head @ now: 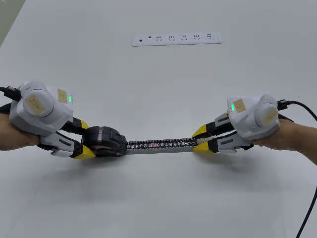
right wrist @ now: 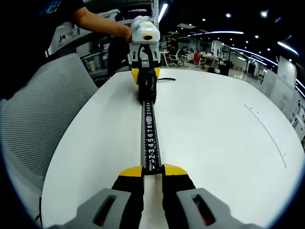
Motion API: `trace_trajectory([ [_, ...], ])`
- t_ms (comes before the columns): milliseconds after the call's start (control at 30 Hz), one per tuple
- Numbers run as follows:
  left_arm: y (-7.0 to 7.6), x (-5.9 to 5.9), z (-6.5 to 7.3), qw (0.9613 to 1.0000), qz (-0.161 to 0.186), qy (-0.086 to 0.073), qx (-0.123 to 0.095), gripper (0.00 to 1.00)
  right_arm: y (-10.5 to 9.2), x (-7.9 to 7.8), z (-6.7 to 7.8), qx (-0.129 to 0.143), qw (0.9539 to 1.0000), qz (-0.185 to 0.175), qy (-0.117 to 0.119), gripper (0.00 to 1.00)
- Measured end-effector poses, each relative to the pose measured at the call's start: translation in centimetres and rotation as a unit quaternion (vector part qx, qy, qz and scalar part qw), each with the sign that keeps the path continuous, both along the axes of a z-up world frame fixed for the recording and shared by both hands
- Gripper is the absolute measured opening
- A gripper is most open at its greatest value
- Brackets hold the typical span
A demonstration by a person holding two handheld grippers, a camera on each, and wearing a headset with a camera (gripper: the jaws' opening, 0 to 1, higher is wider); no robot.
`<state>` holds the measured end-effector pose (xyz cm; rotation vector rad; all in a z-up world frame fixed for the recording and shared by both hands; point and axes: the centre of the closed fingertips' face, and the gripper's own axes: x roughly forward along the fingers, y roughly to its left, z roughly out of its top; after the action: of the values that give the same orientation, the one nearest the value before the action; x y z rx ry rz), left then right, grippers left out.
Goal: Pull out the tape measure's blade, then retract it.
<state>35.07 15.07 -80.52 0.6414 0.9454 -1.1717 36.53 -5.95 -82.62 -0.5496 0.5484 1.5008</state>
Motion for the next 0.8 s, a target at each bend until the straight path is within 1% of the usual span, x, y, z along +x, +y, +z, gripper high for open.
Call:
trace_trajectory([
  [200,0.0,0.0,0.0,1.0000,0.000,0.001,0.000,0.28,-0.8,0.0,0.1,-0.004,1.0000,-0.004,-0.001,0.12],
  [800,0.0,-0.1,0.0,1.0000,-0.002,0.003,0.003,0.28,-4.1,0.3,-0.1,-0.022,0.9996,-0.018,-0.004,0.12],
])
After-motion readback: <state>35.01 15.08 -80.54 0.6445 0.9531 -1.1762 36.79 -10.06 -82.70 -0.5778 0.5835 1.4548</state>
